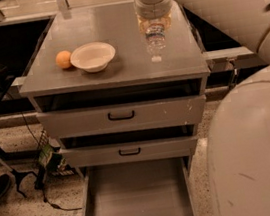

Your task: Pick water bottle from bottom drawer and place on counter

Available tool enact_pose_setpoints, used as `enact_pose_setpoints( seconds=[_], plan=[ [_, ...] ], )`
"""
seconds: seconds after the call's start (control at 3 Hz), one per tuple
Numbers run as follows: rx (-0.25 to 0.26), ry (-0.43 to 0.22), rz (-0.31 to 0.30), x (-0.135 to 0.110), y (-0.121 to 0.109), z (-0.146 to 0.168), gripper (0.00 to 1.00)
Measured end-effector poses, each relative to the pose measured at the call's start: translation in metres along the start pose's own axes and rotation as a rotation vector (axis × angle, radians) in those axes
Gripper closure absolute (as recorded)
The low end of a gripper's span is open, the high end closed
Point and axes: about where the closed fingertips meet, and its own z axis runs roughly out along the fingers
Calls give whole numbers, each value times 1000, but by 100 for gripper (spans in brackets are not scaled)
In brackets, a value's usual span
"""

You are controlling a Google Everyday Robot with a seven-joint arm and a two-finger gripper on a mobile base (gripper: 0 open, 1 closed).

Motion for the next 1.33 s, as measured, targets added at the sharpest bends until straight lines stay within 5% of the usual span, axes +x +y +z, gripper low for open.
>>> enact_pose_setpoints(
  seconds=[1.0,1.33],
  plan=[
    [20,24,5,6,-7,5,12],
    [-11,20,22,13,-10,-3,0]
  ],
)
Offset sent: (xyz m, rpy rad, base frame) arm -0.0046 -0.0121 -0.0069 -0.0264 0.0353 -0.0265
